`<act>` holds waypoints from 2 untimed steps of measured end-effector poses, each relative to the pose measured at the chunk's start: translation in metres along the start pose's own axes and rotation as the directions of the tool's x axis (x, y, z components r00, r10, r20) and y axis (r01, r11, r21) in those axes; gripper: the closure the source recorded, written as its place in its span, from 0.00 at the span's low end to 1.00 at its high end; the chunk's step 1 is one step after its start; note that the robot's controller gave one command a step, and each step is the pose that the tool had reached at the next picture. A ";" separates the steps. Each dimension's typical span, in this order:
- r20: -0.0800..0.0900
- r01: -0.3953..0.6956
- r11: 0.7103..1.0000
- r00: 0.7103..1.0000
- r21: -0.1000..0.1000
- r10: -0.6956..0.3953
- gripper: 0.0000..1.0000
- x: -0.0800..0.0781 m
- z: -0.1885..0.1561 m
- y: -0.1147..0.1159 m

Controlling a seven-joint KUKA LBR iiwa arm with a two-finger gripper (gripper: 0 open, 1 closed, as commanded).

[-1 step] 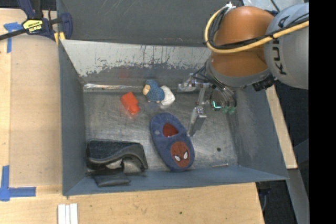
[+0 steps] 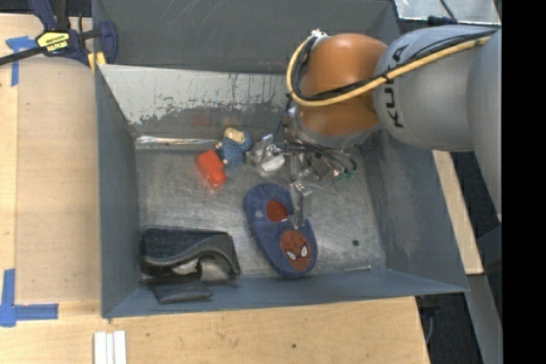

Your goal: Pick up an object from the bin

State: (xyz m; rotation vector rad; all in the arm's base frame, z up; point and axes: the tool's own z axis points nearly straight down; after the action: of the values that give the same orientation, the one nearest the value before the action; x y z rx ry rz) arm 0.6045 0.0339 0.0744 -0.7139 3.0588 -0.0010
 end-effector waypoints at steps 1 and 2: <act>0.001 0.605 0.796 0.796 -0.001 -0.605 0.00 0.056 -0.026 0.078; 0.001 0.918 0.396 0.396 0.001 -0.918 0.00 0.025 -0.026 0.052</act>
Offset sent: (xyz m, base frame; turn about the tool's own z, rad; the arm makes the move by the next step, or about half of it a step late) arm -0.0853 0.0438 0.0256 -0.6486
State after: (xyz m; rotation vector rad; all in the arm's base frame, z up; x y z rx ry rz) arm 0.5591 0.0690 0.1004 -2.2768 2.1619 -0.0008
